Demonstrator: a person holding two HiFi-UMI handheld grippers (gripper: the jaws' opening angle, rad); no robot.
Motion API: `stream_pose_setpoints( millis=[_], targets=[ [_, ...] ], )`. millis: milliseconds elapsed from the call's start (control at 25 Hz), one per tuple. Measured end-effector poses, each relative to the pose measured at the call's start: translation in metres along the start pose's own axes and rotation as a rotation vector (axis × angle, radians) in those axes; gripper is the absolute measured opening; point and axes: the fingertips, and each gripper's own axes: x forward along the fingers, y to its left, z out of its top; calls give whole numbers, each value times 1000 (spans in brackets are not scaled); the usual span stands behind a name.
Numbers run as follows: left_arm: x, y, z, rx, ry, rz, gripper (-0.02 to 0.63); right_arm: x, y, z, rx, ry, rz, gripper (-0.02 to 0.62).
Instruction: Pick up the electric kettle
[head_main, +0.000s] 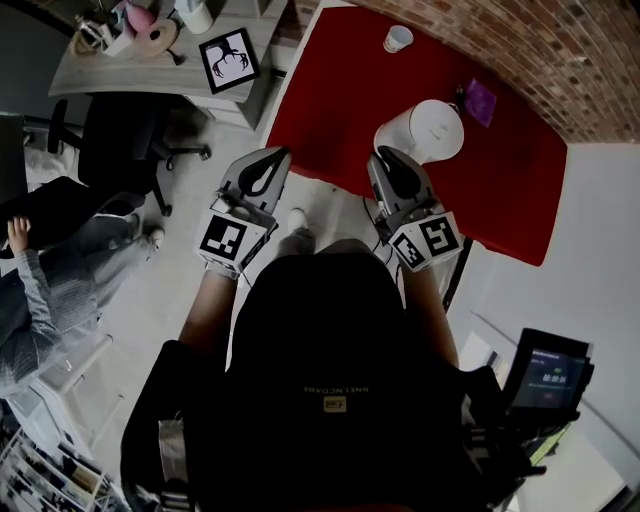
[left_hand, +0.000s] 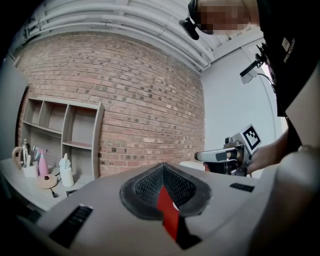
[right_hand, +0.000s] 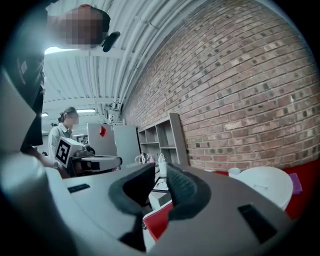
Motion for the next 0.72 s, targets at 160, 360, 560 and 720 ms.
stream_pose_setpoints(
  millis=[160, 360, 560, 720],
  targets=[
    [2, 2, 1, -1, 1, -7, 6, 6, -1, 5, 0, -10, 4, 84],
    [7, -4, 0, 2, -1, -29, 6, 4, -6, 7, -10, -27, -2, 100],
    [18, -19, 0, 6, 3, -67, 6, -5, -16, 6, -5, -29, -17, 121],
    [30, -30, 4, 4, 10, -91, 6, -16, -25, 8, -10, -32, -27, 135]
  ],
)
